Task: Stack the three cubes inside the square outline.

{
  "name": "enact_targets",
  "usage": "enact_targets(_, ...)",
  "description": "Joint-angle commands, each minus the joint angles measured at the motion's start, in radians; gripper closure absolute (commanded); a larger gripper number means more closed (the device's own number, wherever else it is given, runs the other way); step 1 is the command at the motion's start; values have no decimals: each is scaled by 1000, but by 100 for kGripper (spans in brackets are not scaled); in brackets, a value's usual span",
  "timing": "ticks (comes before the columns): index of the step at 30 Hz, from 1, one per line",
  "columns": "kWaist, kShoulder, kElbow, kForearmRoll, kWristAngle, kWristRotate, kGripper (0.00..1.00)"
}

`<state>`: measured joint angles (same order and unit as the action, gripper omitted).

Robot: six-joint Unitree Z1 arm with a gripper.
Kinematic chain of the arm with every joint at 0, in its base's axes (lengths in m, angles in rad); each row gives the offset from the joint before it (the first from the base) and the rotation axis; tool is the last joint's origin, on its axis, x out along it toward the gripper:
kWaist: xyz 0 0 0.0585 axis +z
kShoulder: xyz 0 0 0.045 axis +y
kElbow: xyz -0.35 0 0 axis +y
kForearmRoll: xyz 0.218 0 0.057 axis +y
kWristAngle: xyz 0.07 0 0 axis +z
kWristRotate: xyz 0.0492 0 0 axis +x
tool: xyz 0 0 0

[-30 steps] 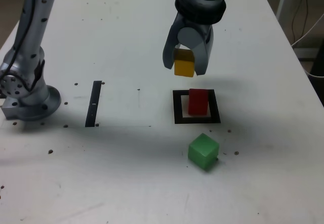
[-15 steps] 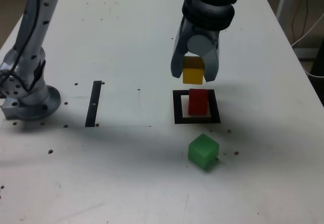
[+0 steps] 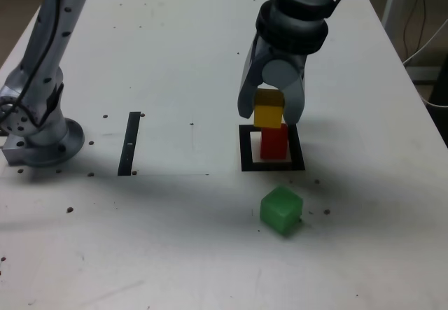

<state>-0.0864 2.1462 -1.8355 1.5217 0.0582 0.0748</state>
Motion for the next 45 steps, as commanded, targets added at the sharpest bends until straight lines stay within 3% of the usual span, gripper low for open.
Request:
enact_targets(1,-4,11,-5,1,-6,-2,67)
enact_targets(22,-6,47,-10,-21,-14,-3,66)
enact_targets(24,-6,47,-7,-25,-14,-1,59)
enact_targets(29,-5,47,5,-44,-16,11,20)
enact_targets(31,-5,47,9,-49,-17,15,10)
enact_targets(45,-2,26,23,-52,-5,16,2)
